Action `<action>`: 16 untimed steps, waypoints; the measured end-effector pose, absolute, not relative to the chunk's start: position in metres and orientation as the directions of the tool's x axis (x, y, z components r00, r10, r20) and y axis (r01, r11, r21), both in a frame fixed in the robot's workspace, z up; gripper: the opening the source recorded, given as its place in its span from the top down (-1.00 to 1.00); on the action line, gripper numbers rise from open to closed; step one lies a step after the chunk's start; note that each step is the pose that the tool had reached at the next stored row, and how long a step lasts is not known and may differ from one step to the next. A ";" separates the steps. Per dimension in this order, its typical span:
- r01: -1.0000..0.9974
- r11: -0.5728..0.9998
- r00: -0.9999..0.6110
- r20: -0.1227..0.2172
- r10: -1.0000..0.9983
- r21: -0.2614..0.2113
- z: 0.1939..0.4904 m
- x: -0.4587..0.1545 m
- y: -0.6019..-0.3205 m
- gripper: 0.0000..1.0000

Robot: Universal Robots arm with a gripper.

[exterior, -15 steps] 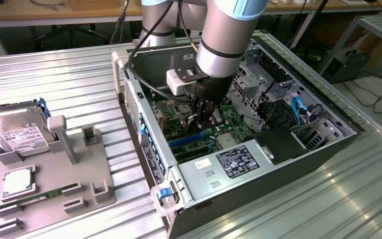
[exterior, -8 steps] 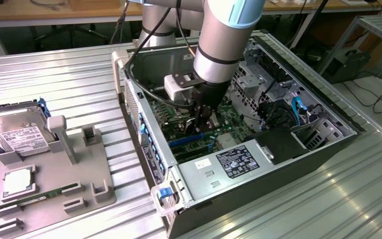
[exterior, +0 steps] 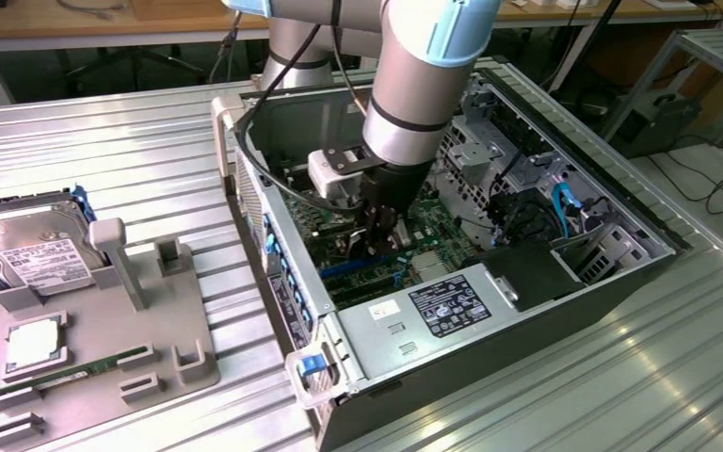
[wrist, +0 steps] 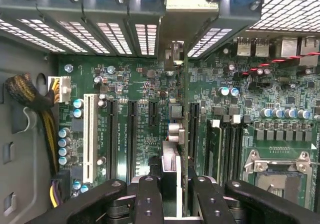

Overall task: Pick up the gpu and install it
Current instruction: 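Insert the gpu into the slot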

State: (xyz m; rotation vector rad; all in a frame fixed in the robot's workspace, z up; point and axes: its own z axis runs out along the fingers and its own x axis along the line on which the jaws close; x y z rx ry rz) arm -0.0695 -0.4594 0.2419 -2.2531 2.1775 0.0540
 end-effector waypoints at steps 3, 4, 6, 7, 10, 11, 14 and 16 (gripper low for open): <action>-0.999 -0.033 0.033 -0.030 -0.999 0.018 0.240 -0.070 -0.459 0.44; -0.999 -0.033 0.033 -0.030 -0.999 0.018 0.240 -0.070 -0.459 0.44; -0.999 -0.034 0.033 -0.030 -0.999 0.018 0.240 -0.070 -0.459 0.44; -0.999 -0.034 0.033 -0.030 -0.999 0.018 0.240 -0.071 -0.459 0.44; -0.999 -0.033 0.032 -0.030 -0.999 0.018 0.240 -0.071 -0.459 0.44; -0.999 -0.032 0.031 -0.030 -0.999 0.018 0.240 -0.071 -0.459 0.44; -0.999 -0.030 0.029 -0.030 -0.999 0.019 0.240 -0.071 -0.459 0.44; -0.999 -0.029 0.029 -0.030 -0.999 0.020 0.241 -0.070 -0.459 0.44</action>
